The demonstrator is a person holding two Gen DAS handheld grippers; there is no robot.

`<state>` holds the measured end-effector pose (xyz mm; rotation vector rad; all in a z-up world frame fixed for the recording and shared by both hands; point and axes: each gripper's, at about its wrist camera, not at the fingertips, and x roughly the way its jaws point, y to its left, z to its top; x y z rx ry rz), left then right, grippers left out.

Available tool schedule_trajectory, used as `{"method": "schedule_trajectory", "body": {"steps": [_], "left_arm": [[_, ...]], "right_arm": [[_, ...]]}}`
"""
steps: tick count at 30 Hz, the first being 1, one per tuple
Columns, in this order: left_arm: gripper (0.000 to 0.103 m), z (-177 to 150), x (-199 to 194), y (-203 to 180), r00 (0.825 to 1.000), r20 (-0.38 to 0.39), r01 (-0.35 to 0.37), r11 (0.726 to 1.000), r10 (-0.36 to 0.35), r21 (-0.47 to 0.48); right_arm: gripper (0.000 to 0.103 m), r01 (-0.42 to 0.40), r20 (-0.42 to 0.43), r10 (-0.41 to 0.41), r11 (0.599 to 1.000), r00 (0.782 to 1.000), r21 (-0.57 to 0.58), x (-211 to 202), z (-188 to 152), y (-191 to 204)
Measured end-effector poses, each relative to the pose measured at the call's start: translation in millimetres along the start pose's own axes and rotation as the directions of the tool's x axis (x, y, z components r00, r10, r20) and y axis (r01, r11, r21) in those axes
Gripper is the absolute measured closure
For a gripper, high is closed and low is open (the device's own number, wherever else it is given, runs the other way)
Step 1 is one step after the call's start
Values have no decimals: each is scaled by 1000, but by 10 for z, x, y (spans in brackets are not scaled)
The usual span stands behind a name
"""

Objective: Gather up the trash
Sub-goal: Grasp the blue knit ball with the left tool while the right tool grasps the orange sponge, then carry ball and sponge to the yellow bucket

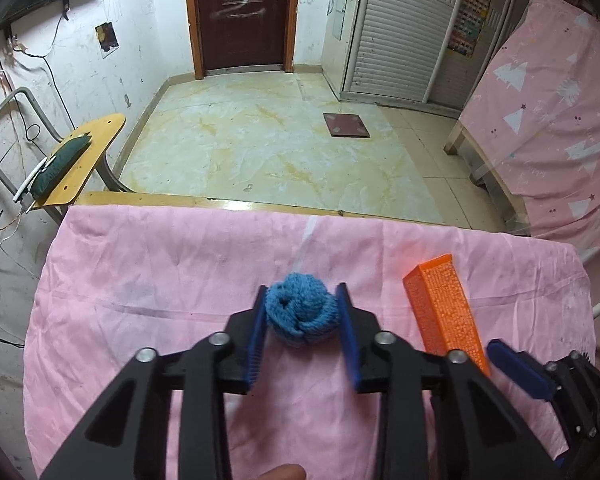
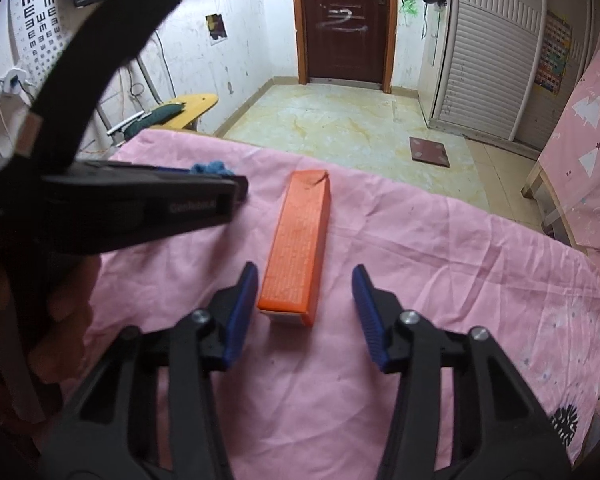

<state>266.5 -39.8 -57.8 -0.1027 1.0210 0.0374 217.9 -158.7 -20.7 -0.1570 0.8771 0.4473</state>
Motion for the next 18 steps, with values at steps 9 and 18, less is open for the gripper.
{"method": "schedule_trajectory", "body": {"steps": [9,18], "left_arm": [[83,-88,-90,-82,999,50,-19,1000,18,23],[83,-231,-484,-209,991,128,-31,999,25,41]], "right_arm": [[81,5,21,-5,1000,1000,-4,-23,-49,28],[81,27,89,-31,999,996,38,-257,-83,-46]]}}
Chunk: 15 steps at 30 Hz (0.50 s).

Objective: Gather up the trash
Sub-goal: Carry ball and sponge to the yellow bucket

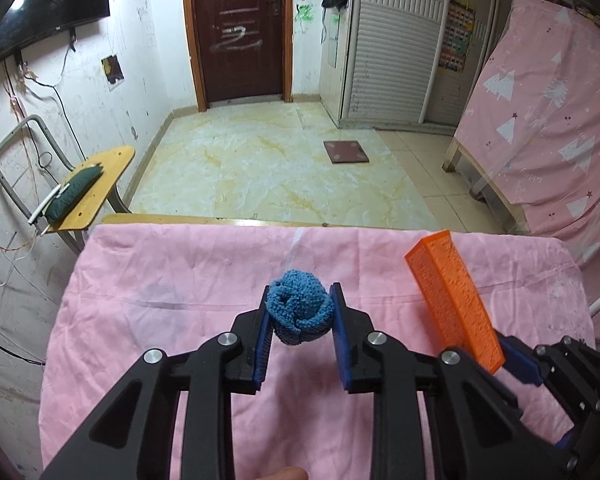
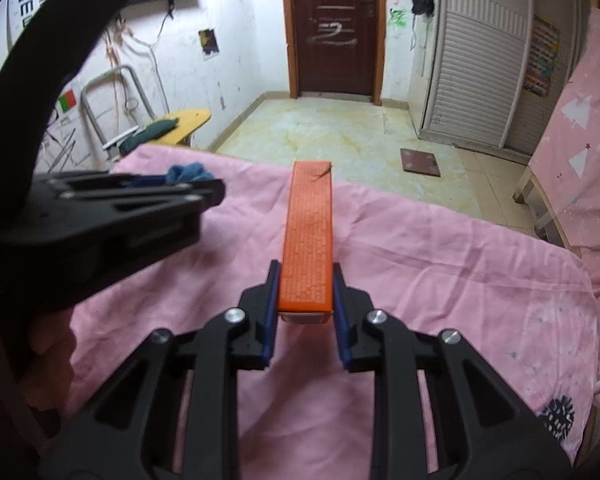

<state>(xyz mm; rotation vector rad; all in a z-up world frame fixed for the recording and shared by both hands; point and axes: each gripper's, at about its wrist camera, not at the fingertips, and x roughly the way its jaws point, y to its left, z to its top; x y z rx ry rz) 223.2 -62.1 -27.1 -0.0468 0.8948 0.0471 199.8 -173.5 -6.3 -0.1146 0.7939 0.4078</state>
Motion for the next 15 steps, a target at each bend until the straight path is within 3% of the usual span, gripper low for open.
{"method": "schedule_trajectory", "body": {"steps": [8,15], "left_arm": [[83,-88,-479,-175,997,73,3,1000,-4,11],[83,-186,-902,-586,988,154,1,997,-13,78]], "right_arm": [[81,26,66,-29,999,997,38,-387,-69,-131],[81,53,126,-63,995,990,81,-773,-265,-262]]}}
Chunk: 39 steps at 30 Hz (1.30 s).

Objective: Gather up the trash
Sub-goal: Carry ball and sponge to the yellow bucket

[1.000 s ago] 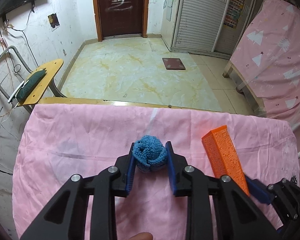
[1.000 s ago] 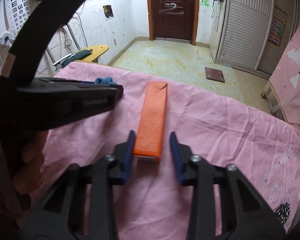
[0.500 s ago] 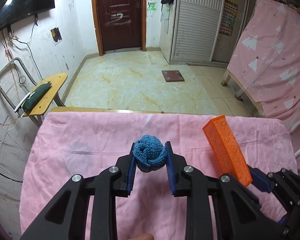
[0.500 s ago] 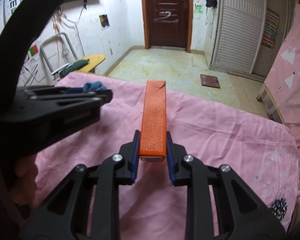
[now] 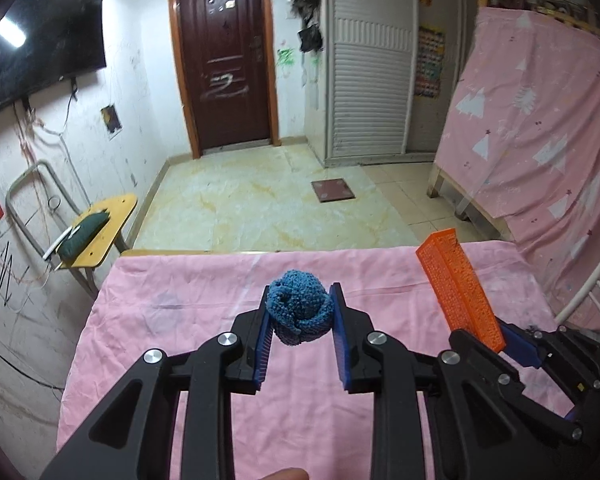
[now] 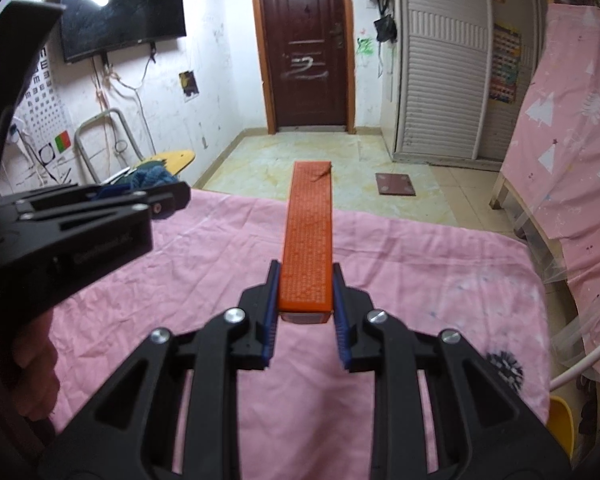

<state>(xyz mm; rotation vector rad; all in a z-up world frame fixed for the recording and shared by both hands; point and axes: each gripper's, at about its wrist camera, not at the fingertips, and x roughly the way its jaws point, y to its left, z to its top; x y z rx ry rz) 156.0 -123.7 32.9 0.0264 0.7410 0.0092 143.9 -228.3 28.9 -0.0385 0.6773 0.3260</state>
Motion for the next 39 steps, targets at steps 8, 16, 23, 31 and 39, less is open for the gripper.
{"method": "schedule_trajectory", "body": {"steps": [8,16,23,31,39], "left_arm": [[83,-90,-368,-538,998,48,37,997,-40,67],[83,-261,-638,-1212,990,55,119,981,-129,151],[83,-452,-776,-1718,982,38,174,959,-187,223],[83,-662,-857,-2203,969,-13,241,927,-248,289],[83,-845,-832,-2666,899,-161,437,851,-407,292]], "right_arm": [[81,71,69,-79,992,995,106,-622,-306,-553],[81,171,111,-195,966,974,194,-1261,-653,-1066],[81,240,108,-278,931,954,276,-1609,-996,-1470],[81,297,79,-341,894,937,336,-1861,-1360,-1869],[80,312,-8,-335,869,942,385,-1723,-1712,-2216]]}}
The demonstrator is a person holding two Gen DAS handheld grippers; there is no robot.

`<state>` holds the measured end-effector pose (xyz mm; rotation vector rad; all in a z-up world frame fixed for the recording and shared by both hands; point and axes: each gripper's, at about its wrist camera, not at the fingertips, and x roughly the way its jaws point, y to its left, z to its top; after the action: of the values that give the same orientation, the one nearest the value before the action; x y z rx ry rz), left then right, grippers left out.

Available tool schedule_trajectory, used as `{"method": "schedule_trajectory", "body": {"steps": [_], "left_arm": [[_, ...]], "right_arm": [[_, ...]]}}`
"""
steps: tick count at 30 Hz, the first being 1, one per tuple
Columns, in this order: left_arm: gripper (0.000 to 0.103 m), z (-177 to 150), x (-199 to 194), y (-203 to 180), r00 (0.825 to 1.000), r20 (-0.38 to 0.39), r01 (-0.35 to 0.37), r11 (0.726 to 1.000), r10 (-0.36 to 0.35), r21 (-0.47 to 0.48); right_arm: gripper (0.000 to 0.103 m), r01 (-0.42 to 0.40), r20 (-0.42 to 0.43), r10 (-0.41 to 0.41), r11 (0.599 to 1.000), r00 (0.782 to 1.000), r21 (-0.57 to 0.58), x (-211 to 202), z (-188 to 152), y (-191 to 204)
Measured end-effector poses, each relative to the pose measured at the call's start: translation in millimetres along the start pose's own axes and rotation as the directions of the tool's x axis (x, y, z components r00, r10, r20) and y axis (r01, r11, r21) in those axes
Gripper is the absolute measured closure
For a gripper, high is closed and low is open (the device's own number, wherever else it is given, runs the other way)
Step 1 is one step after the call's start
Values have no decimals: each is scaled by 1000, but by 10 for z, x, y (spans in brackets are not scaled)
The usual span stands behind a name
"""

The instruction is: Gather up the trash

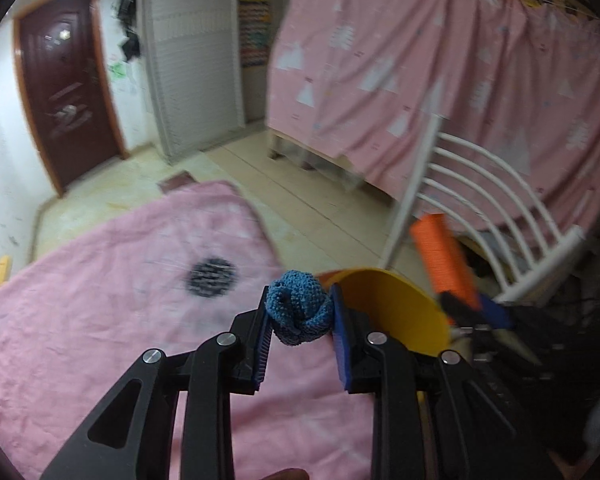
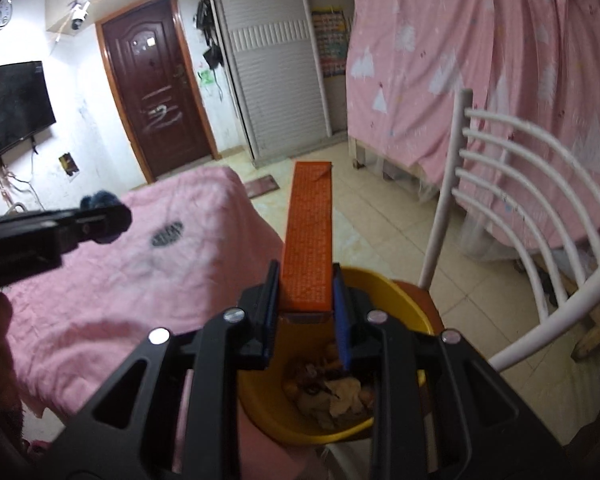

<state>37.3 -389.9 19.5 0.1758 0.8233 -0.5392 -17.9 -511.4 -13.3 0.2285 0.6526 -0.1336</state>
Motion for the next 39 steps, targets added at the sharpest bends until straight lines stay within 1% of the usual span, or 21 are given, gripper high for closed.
{"method": "schedule_trajectory", "body": {"steps": [1,3,4,5,8,10,11,12,15,20,22,24,25,27,28,30,32,36,37,38,39], "left_arm": [[83,-6,30,-47,1000,-6,18,1000,-18,3],[83,-11,112,-144,998,-25,62,998,-62,5],[83,-14,156,-183,997,-33,76,997,-76,7],[82,-13,189,-216,996,-38,81,997,-81,9],[80,12,331,-278,994,-59,97,995,-97,5],[77,9,380,-317,990,-72,119,993,-119,-3],[71,0,381,-342,989,-75,127,992,-127,-4],[62,3,387,-350,988,-77,135,991,-135,-5],[44,4,404,-383,982,-74,171,985,-171,-3],[41,-4,359,-346,981,-62,184,983,-185,-17],[39,-2,299,-265,981,-48,188,981,-190,-38],[35,-5,200,-147,980,-29,197,979,-199,-59],[34,-5,157,-94,978,-22,206,976,-208,-68],[29,-29,30,81,974,4,224,970,-225,-99],[28,-40,-14,153,975,16,223,968,-223,-111],[22,-90,-147,384,976,54,218,965,-212,-145],[19,-153,-258,595,979,89,194,966,-181,-172],[10,-298,-474,1053,985,159,96,969,-61,-227],[9,-364,-544,1212,984,178,51,967,-7,-248],[9,-395,-588,1310,982,187,28,965,22,-260],[9,-458,-641,1450,978,194,-13,960,70,-280]], "right_arm": [[80,-1,-14,1,1000,1000,8,49,-15,-23],[60,-2,-30,3,1000,1000,24,120,-37,-91],[44,1,-30,-1,1000,1000,28,138,-45,-117],[42,6,-31,-5,999,1000,35,153,-49,-154],[42,6,-29,-4,998,1000,56,169,-48,-232],[42,8,-29,-6,997,1000,72,177,-54,-297],[42,9,-30,-6,997,1000,82,182,-59,-332],[42,10,-30,-7,996,1000,88,186,-63,-358],[42,14,-32,-11,995,999,102,206,-61,-397],[42,8,-35,-5,995,999,95,229,-68,-329],[42,0,-34,3,996,999,87,243,-55,-272],[42,-15,-30,17,997,999,79,244,-55,-223],[41,-25,-25,26,997,999,73,240,-55,-188],[31,-43,-15,44,998,999,52,234,-35,-61],[27,-49,-11,49,998,999,43,225,-24,-12],[23,-62,-1,62,998,998,20,213,1,135],[18,-80,13,80,997,997,-6,193,33,314],[15,-126,33,128,991,991,-49,166,92,650],[13,-139,39,141,988,989,-64,162,110,752],[11,-157,42,161,984,986,-81,172,126,877],[10,-170,42,174,981,984,-91,182,135,961]]}}
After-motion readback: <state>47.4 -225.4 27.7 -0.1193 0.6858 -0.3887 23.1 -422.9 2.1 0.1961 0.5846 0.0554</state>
